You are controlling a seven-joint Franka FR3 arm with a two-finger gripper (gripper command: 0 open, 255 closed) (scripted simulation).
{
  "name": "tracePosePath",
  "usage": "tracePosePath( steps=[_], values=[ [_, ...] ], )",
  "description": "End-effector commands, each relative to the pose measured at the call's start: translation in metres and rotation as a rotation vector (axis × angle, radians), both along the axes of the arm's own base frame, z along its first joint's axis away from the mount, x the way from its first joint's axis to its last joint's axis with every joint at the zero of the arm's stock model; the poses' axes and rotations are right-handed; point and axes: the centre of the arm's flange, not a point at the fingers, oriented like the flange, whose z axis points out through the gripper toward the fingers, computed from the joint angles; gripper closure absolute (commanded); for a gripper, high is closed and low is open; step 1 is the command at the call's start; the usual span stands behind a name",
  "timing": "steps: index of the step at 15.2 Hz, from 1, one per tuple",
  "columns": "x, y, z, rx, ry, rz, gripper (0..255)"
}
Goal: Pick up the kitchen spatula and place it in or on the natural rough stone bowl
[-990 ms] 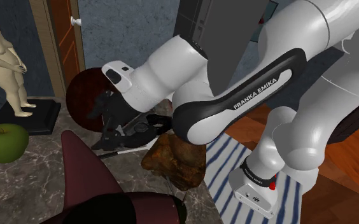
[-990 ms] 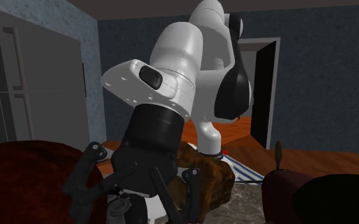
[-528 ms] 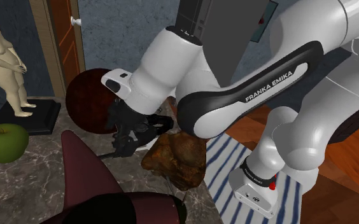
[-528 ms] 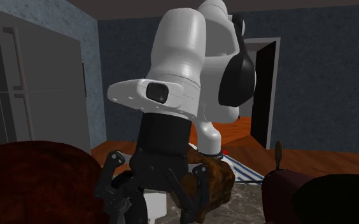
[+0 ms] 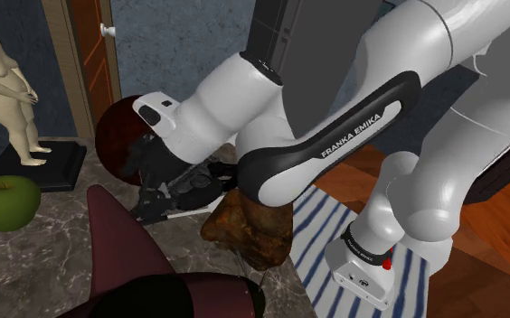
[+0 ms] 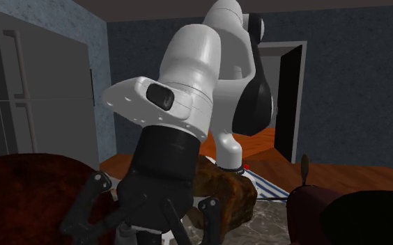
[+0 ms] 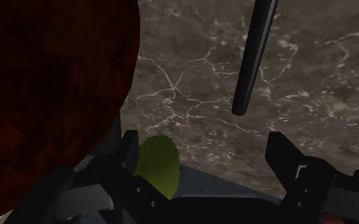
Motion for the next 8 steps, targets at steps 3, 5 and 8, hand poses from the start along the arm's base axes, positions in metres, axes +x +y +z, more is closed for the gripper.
tracePosePath(
  steps=[3, 5, 8],
  values=[
    [-0.0134, -0.0165, -0.0466, -0.221, 0.203, -0.029, 0],
    [-0.0134, -0.0165, -0.0466, -0.221, 0.203, -0.029, 0],
    [-0.0144, -0.0166, -0.0467, -0.220, 0.204, -0.029, 255]
  ],
)
